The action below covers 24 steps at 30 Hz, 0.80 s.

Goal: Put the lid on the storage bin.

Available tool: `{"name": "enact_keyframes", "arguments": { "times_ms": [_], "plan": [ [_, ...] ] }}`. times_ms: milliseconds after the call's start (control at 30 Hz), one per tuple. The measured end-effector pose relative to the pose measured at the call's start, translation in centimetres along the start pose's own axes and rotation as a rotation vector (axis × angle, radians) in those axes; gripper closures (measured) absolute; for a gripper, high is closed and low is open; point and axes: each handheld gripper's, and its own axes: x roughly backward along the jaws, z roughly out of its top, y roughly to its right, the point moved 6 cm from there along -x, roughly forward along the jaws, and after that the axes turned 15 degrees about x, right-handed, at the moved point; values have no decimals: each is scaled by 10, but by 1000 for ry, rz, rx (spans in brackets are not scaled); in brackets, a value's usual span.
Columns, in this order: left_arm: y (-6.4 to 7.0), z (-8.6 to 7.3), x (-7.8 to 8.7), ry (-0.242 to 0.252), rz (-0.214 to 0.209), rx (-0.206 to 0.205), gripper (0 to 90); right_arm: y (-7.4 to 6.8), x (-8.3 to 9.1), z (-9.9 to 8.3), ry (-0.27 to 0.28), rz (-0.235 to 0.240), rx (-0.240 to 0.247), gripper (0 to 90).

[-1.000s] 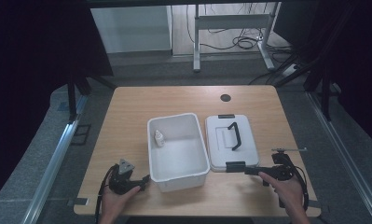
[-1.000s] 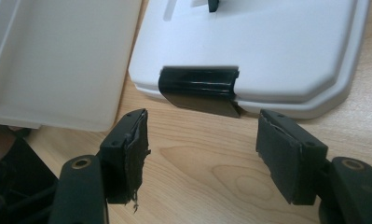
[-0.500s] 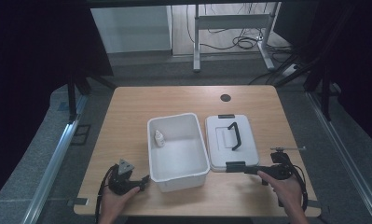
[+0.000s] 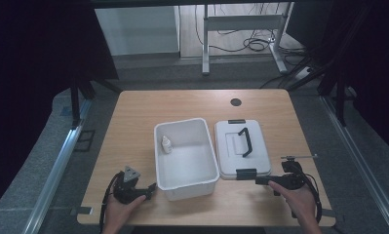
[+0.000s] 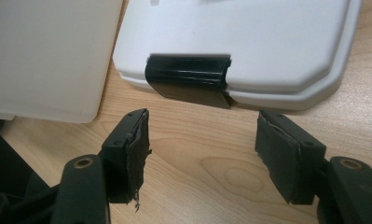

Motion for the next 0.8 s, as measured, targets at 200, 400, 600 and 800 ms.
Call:
{"name": "enact_keyframes", "arguments": {
  "times_ms": [200,400,600,800],
  "plan": [
    [0,0,0,0,0,0,134,0,2,1,6,7,-12,360],
    [0,0,0,0,0,0,134,-4,9,5,33,18,-15,365],
    [0,0,0,0,0,1,134,-5,15,11,45,17,-13,381],
    [0,0,0,0,0,1,134,-2,21,15,53,13,-26,381]
  ]
}}
